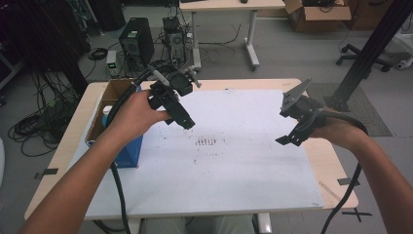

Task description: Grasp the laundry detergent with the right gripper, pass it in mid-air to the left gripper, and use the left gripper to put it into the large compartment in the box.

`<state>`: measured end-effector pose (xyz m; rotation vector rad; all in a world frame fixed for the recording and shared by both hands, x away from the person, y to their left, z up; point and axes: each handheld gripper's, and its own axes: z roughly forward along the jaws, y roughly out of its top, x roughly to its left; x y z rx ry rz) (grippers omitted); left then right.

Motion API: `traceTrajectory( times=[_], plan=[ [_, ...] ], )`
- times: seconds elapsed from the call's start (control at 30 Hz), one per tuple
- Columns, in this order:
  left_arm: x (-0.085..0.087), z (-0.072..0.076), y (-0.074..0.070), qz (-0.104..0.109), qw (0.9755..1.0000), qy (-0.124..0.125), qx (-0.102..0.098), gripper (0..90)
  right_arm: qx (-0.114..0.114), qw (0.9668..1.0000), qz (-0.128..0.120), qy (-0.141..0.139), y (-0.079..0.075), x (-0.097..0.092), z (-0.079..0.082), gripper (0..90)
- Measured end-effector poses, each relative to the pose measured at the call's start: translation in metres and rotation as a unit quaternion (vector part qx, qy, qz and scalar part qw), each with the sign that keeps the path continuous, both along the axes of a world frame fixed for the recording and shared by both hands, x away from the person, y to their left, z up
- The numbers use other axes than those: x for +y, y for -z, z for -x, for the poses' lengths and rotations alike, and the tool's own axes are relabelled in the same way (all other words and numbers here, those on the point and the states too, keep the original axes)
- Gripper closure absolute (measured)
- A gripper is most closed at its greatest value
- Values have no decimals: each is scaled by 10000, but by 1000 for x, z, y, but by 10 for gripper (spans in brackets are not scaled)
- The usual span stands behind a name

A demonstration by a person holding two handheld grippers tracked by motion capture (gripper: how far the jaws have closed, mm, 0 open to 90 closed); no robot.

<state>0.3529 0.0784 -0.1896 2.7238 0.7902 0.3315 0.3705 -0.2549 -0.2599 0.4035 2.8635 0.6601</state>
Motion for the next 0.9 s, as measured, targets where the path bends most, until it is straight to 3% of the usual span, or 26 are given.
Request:
traceTrajectory(
  times=[0.27,0.57,0.9],
  plan=[
    [-20,-2,9,-69,9990,445,63,90,33,10000,-3,-7,1,2,-4,62],
    [-42,3,19,-129,9944,1023,218,90,69,10000,-6,18,2,2,-6,60],
    [-56,4,19,-92,9923,1222,157,92,25,10000,-51,17,-1,-2,-5,61]
  ],
)
